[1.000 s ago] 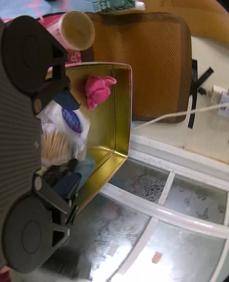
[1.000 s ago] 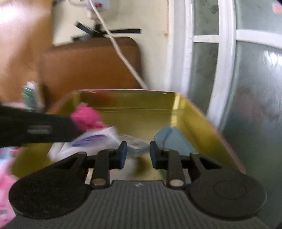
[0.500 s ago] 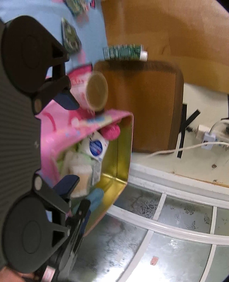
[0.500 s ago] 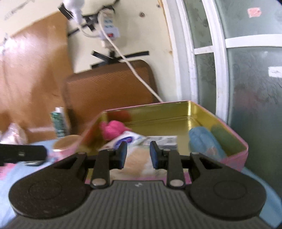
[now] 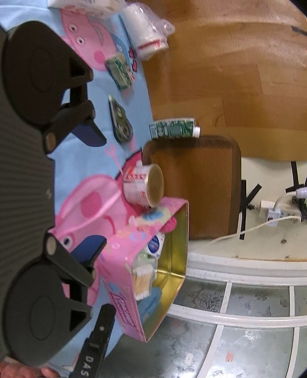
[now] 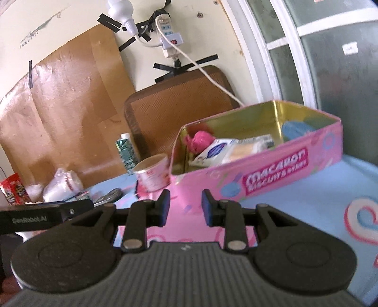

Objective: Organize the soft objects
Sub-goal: 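Withdraw the right gripper from the tin box, then grasp the green patterned tissue pack with the right gripper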

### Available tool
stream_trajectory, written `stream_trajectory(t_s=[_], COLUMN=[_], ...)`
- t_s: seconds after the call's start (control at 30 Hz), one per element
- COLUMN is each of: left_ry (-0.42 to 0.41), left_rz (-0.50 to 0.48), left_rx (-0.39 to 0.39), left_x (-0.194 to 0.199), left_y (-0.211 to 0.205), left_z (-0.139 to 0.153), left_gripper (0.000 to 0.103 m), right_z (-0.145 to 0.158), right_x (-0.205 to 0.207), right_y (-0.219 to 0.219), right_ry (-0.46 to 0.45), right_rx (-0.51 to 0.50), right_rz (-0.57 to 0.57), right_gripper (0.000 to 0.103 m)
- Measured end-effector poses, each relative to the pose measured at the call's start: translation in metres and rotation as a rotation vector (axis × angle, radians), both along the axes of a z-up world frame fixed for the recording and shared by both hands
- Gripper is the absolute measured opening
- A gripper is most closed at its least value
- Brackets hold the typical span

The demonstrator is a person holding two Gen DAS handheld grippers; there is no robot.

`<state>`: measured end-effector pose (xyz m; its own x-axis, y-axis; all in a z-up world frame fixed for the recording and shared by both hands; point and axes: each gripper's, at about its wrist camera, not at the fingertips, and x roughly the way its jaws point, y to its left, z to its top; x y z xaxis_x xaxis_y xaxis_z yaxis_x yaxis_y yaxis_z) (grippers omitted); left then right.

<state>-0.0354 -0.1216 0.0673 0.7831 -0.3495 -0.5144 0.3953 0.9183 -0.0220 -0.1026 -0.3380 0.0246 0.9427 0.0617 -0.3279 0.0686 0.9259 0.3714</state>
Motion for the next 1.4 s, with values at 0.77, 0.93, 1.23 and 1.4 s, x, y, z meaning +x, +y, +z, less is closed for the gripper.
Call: stream_trajectory(t_s=[0.77, 0.93, 1.23, 1.4], left_ry=[0.004, 0.018, 0.029, 0.038], left_rz=[0.035, 0.02, 0.04, 0.138], left_rx=[0.046, 0.043, 0.044, 0.052], left_x=[-0.033, -0.035, -0.029, -0.009], left_y=[0.02, 0.021, 0.032, 0.072], left_z=[-0.026, -0.031, -0.038, -0.045], left_gripper=[0.103, 0.103, 0.103, 0.103], right_z=[0.007, 0.002, 0.002, 0.001], right_x=[-0.029, -0.03, -0.032, -0.019], right_y=[0.026, 0.026, 0.032, 0.051], right_ry=[-0.002, 0.022, 0.029, 0.046], right_rx=[0.053, 0.055, 0.063, 0.016], right_rz=[0.03, 0.025, 0.058, 0.135], right_gripper=[0.05, 0.05, 0.052, 0.051])
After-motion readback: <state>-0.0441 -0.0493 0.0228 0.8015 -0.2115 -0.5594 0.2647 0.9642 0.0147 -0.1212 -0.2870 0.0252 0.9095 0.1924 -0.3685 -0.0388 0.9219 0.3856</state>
